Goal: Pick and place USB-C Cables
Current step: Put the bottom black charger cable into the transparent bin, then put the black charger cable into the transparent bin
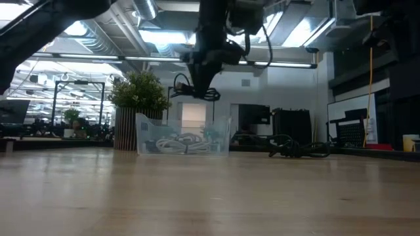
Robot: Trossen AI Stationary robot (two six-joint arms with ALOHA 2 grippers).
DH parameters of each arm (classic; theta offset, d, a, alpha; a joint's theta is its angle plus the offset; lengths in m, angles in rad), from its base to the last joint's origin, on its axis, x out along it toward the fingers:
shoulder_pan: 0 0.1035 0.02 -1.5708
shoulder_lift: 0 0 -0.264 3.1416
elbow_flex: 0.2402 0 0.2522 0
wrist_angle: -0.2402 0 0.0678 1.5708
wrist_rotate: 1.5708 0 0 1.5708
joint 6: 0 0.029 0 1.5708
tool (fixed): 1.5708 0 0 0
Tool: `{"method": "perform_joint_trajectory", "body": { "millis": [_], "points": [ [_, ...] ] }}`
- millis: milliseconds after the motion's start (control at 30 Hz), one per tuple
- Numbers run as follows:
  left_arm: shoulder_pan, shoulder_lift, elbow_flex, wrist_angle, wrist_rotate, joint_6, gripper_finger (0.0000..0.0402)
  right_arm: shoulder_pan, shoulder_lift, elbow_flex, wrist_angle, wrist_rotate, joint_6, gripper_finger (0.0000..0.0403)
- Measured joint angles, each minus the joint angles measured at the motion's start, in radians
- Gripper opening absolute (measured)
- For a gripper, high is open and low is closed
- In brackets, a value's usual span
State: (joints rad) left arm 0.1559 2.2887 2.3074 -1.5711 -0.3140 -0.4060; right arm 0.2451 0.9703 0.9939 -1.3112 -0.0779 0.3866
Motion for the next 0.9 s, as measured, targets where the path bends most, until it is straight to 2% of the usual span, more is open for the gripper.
{"method": "perform_joint_trajectory", "body": {
  "millis": [133, 300, 433, 633, 767, 900],
  "points": [
    [0.032, 0.000, 0.000, 0.000, 0.067, 0.074, 0.0048, 0.000, 0.000, 0.000, -0.002, -0.001, 0.001, 0.0142],
    [0.039, 0.000, -0.029, 0.000, 0.025, 0.176, 0.0057, 0.000, 0.000, 0.000, -0.001, -0.001, 0.028, 0.0142],
    [0.051, 0.000, -0.051, 0.000, 0.040, 0.255, 0.0074, 0.000, 0.000, 0.000, 0.002, -0.001, 0.031, 0.0142],
    [0.061, -0.006, -0.103, 0.000, 0.044, 0.288, 0.0092, 0.000, 0.000, 0.000, 0.048, 0.014, 0.078, 0.0142],
    [0.050, -0.039, -0.106, 0.000, 0.060, 0.359, 0.0093, 0.001, 0.000, -0.009, 0.149, 0.151, 0.164, 0.0142],
    [0.022, -0.109, -0.106, 0.000, 0.119, 0.433, 0.0091, 0.000, 0.003, -0.065, 0.373, 0.400, 0.188, 0.0142]
  ]
}}
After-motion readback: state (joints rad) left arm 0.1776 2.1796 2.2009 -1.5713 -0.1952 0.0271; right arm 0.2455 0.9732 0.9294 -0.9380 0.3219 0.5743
